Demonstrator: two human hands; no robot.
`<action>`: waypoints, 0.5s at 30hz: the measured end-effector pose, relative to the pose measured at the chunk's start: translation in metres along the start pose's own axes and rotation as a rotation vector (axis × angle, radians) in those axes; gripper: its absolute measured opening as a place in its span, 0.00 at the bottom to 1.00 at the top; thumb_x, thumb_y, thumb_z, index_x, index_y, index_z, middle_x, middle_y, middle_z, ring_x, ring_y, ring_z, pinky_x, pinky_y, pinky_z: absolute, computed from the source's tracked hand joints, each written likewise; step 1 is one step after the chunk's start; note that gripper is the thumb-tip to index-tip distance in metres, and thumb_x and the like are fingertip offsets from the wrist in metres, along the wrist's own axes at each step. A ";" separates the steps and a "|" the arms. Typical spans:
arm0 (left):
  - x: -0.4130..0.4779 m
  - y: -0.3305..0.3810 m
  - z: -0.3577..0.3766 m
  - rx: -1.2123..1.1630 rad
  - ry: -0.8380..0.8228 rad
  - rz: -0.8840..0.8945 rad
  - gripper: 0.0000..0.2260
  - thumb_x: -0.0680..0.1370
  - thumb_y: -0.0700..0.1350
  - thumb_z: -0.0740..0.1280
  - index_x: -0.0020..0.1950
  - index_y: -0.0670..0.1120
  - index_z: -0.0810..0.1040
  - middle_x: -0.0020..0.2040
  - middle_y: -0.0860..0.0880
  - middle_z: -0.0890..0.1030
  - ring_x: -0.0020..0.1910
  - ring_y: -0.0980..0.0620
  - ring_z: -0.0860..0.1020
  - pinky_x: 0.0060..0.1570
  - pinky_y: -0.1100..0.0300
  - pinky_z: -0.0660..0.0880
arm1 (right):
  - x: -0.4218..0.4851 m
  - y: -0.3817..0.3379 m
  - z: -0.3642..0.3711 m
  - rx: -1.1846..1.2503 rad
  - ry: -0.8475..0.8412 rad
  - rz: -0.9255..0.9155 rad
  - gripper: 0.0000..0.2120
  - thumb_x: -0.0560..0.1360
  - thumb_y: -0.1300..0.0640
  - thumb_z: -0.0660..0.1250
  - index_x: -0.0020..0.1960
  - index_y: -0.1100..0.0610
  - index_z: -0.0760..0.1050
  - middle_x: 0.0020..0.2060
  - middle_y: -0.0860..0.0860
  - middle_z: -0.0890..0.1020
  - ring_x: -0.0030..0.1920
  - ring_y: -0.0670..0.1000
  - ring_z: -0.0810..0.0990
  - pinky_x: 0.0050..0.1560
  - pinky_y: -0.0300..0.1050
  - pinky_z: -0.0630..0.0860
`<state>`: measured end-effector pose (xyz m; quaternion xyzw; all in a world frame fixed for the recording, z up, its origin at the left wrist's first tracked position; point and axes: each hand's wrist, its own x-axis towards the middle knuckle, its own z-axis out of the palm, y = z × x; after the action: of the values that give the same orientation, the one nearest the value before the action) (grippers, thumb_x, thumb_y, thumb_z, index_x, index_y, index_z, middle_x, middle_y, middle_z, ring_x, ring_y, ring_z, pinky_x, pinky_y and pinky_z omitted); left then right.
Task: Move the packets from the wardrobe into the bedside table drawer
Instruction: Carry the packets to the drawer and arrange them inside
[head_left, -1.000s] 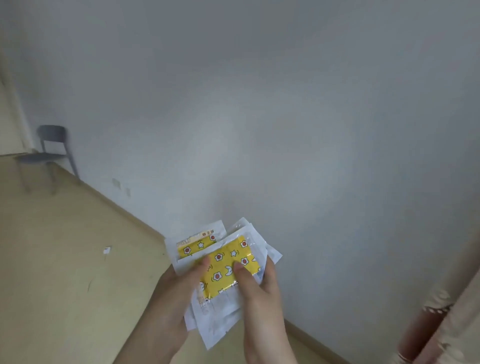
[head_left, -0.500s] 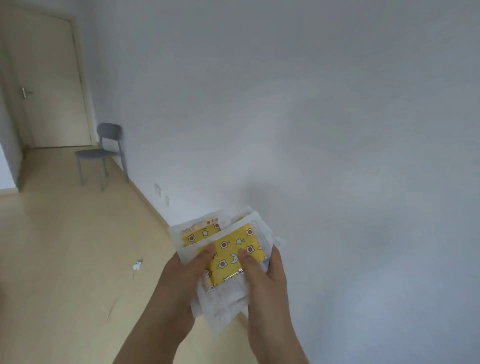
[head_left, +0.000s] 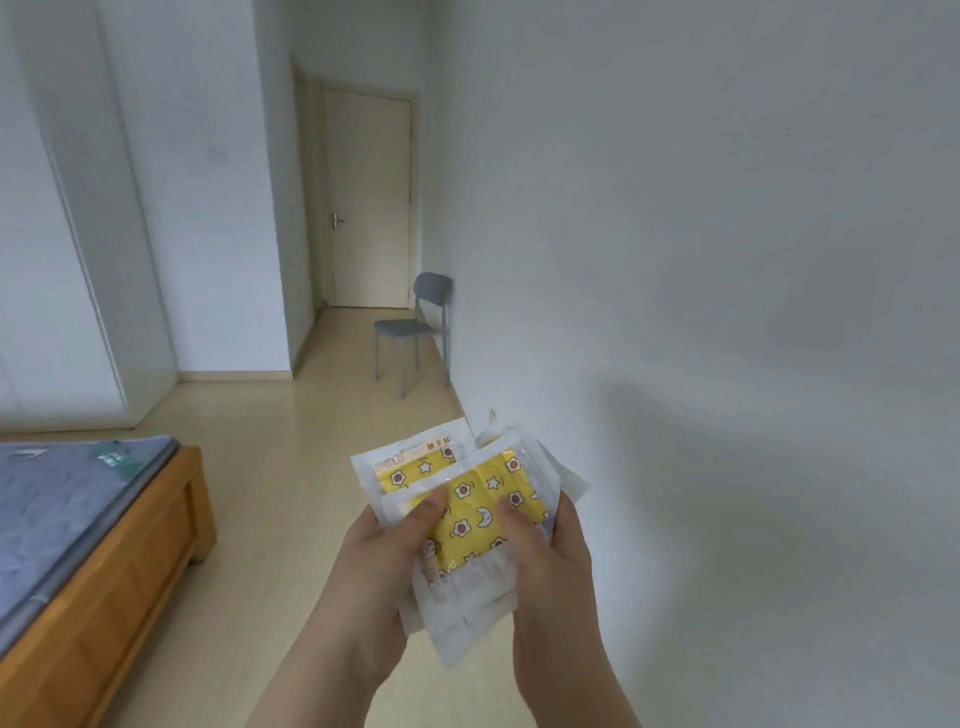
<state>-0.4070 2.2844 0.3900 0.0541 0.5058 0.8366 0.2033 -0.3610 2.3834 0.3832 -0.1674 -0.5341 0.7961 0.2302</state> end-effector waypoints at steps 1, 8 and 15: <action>0.023 0.006 -0.001 -0.007 0.039 0.016 0.07 0.77 0.42 0.65 0.53 0.46 0.79 0.45 0.45 0.85 0.40 0.46 0.85 0.39 0.51 0.80 | 0.028 0.002 0.008 0.001 -0.039 0.020 0.16 0.76 0.60 0.67 0.61 0.46 0.75 0.48 0.49 0.85 0.47 0.52 0.85 0.48 0.54 0.81; 0.155 0.038 -0.054 -0.072 0.319 0.090 0.06 0.76 0.41 0.66 0.52 0.46 0.79 0.45 0.44 0.85 0.43 0.44 0.84 0.43 0.48 0.80 | 0.172 0.045 0.086 -0.006 -0.273 0.172 0.16 0.75 0.61 0.68 0.60 0.48 0.75 0.48 0.50 0.85 0.47 0.53 0.85 0.48 0.54 0.81; 0.312 0.092 -0.129 -0.108 0.403 0.164 0.11 0.76 0.41 0.66 0.57 0.45 0.78 0.49 0.43 0.85 0.48 0.42 0.83 0.48 0.46 0.79 | 0.320 0.092 0.199 -0.010 -0.379 0.198 0.14 0.75 0.63 0.66 0.58 0.50 0.76 0.47 0.50 0.85 0.47 0.53 0.85 0.49 0.53 0.81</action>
<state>-0.7557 2.2636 0.3715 -0.0843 0.4846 0.8701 0.0321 -0.7490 2.3740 0.3656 -0.0674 -0.5527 0.8294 0.0457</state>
